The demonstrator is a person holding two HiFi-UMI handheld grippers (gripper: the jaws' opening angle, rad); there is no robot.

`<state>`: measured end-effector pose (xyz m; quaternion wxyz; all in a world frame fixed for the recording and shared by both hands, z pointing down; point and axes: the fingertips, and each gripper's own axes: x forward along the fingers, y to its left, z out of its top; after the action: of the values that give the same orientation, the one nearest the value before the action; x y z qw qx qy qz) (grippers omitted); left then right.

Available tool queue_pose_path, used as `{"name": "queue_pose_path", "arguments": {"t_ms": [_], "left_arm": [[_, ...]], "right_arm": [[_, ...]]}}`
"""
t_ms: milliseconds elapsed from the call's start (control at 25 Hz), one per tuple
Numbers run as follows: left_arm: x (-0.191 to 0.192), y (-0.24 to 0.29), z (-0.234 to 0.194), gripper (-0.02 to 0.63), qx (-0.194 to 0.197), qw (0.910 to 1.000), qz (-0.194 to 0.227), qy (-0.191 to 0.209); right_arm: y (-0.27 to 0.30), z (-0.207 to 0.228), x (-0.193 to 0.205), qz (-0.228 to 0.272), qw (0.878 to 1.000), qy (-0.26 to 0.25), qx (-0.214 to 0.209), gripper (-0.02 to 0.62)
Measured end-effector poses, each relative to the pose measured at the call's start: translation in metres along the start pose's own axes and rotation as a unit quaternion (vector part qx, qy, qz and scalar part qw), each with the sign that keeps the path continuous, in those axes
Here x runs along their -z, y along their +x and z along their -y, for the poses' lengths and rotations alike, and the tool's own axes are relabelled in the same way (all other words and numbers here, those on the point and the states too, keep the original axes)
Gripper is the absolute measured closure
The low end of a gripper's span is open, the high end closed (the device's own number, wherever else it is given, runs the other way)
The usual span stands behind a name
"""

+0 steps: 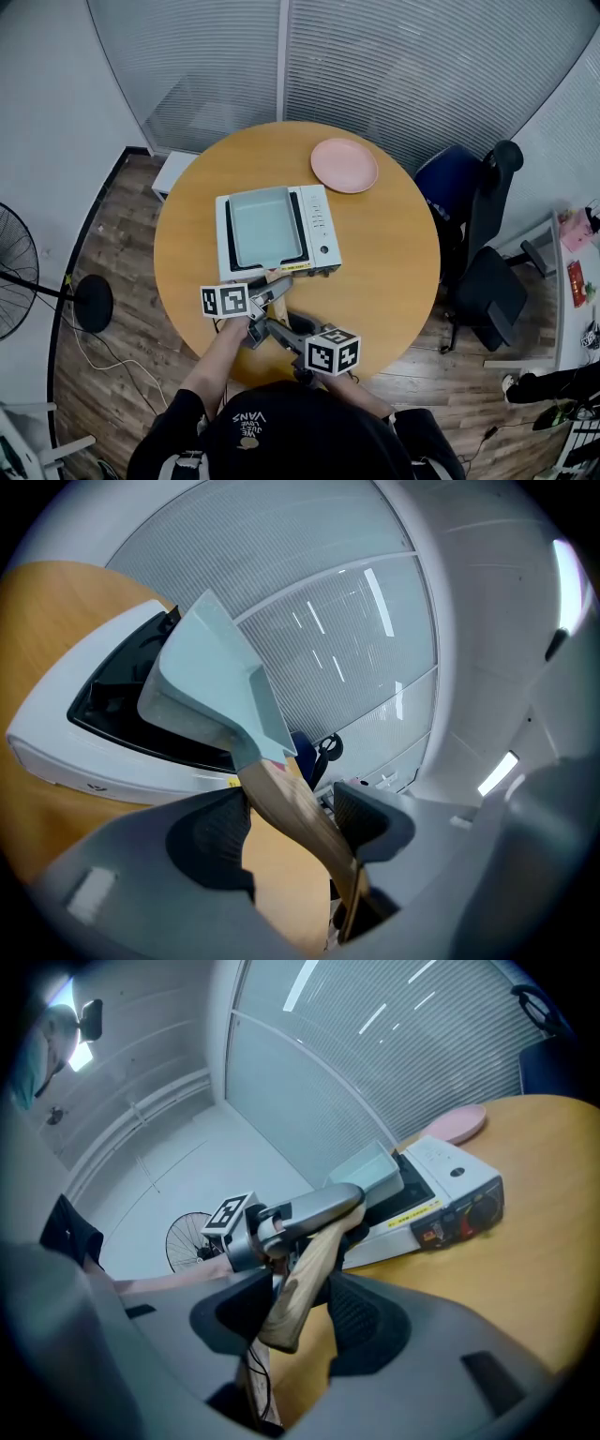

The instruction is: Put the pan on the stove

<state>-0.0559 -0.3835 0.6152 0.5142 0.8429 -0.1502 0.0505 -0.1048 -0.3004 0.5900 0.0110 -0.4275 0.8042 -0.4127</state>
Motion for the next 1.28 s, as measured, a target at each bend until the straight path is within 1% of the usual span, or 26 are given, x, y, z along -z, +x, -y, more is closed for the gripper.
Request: {"name": "queue_pose_path", "arguments": {"t_ms": [320, 520, 640, 800, 1000, 1200, 1280], "left_arm": [[-0.004, 0.004, -0.009, 0.337, 0.008, 0.9999, -0.009, -0.009], [-0.014, 0.005, -0.013, 0.334, 0.022, 0.9996, -0.012, -0.016], [-0.017, 0.006, -0.016, 0.333, 0.023, 0.9995, -0.008, -0.018], [-0.021, 0.005, -0.016, 0.327, 0.011, 0.9999, -0.007, -0.01], [-0.026, 0.001, -0.018, 0.298, -0.021, 0.9994, 0.011, 0.026], [-0.026, -0.013, -0.024, 0.258, -0.056, 0.9974, 0.035, 0.029], [-0.025, -0.022, -0.023, 0.258, -0.067, 0.9961, 0.047, 0.034]], "right_arm": [[0.009, 0.006, -0.002, -0.003, 1.0, 0.007, 0.007, 0.415], [0.017, 0.005, -0.01, 0.008, 1.0, 0.018, 0.001, 0.416], [0.022, 0.005, -0.012, 0.002, 1.0, 0.011, 0.0, 0.415], [0.023, 0.004, -0.014, -0.004, 1.0, 0.006, 0.0, 0.416], [0.025, 0.003, -0.015, -0.015, 1.0, -0.024, 0.002, 0.397], [0.018, 0.005, -0.014, -0.025, 0.999, -0.028, 0.007, 0.364], [0.014, 0.003, -0.015, -0.025, 0.999, -0.03, 0.0, 0.356]]}}
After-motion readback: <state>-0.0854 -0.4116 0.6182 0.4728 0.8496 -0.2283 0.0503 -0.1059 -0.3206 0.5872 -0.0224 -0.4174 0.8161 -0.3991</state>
